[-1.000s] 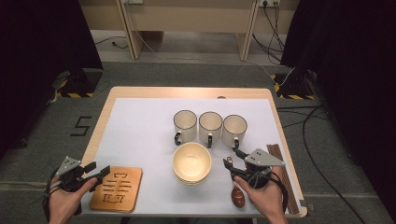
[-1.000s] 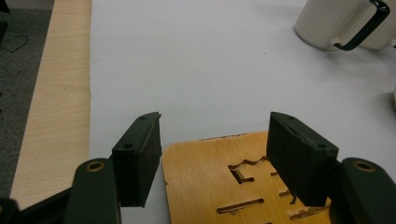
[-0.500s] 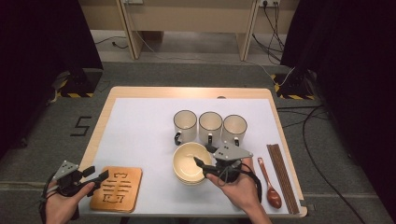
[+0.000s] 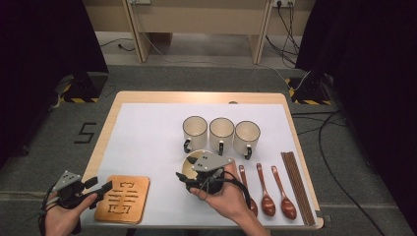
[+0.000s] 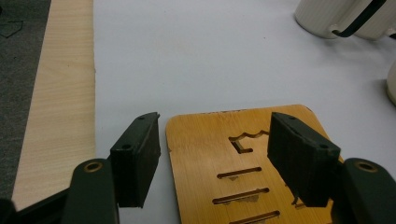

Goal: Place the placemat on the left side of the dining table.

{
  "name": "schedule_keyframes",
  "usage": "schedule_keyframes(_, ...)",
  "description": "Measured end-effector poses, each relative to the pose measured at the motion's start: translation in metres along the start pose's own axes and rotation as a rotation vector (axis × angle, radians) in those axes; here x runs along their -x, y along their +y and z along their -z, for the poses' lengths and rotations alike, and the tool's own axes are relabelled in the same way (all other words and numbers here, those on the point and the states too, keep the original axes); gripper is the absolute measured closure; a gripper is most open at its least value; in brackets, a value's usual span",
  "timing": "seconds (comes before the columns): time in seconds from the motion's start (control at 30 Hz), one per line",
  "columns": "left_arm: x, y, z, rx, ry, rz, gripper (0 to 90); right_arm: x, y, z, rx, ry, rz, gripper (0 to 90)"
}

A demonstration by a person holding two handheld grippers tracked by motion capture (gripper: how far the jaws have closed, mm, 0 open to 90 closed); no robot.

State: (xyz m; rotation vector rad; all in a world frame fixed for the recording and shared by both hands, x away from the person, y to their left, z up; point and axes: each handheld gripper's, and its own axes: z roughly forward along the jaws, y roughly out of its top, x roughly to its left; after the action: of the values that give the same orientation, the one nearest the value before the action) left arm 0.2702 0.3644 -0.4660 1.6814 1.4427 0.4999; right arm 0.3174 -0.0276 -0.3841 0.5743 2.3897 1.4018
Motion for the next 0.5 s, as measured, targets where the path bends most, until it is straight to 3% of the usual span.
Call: schedule_keyframes(0.5,-0.003,-0.005,0.000,-0.014,-0.003,0.015,33.7,-0.036,0.010,-0.049,-0.036,0.129,0.063,43.2)
